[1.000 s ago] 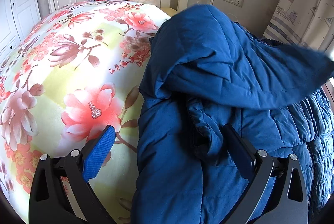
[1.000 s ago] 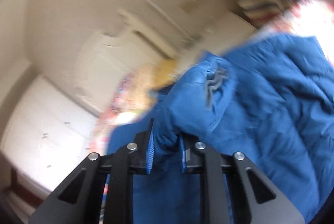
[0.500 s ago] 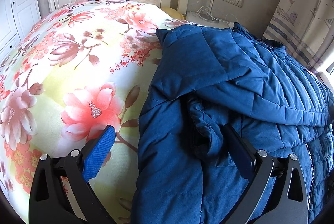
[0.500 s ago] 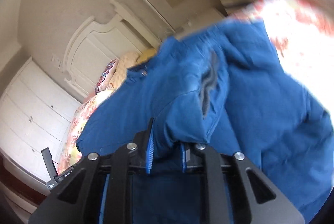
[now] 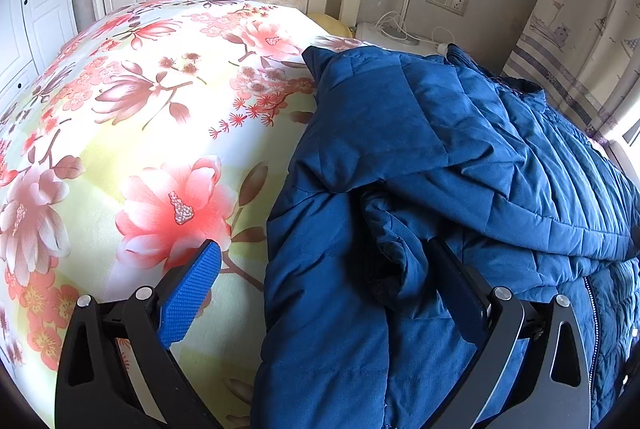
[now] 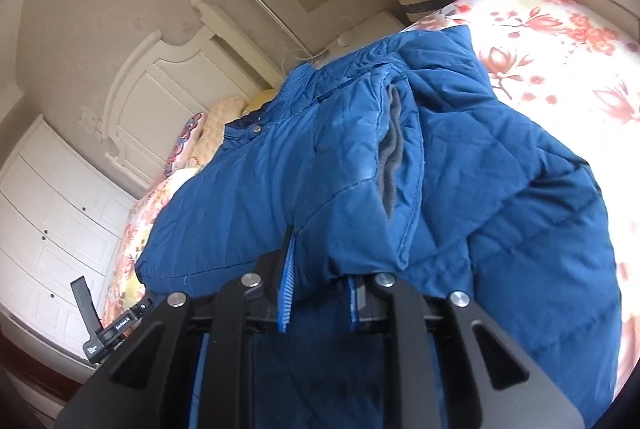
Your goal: Fold large clothes
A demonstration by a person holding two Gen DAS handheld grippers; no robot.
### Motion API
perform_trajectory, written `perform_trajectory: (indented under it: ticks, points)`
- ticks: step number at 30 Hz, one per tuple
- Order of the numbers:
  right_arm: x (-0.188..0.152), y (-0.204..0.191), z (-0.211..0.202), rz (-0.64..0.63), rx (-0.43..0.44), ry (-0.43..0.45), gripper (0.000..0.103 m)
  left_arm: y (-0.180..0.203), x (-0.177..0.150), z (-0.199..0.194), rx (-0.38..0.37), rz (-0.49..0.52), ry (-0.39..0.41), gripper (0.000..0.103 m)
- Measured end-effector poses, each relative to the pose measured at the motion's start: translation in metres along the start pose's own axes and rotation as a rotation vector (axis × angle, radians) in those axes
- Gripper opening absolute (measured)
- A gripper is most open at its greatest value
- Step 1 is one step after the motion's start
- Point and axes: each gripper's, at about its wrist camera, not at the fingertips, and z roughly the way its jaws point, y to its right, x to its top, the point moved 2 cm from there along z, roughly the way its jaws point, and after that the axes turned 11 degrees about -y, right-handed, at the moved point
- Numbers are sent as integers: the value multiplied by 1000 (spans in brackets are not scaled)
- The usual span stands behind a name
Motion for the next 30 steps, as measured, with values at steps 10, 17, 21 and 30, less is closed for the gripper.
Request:
perform_trajectory:
  ticks: [10, 17, 21, 30]
  points:
    - [6, -87, -44, -334, -362, 288, 53, -1, 1, 0, -7, -1, -1, 99]
    - [4, -69, 48, -468, -506, 20, 53, -5, -2, -11, 12, -29, 56, 99]
    - [7, -66, 51, -457, -488, 10, 55, -30, -11, -83, 59, -222, 409, 95]
    - [1, -70, 53, -487, -514, 17, 59, 61, 67, -82, -94, 32, 256, 98]
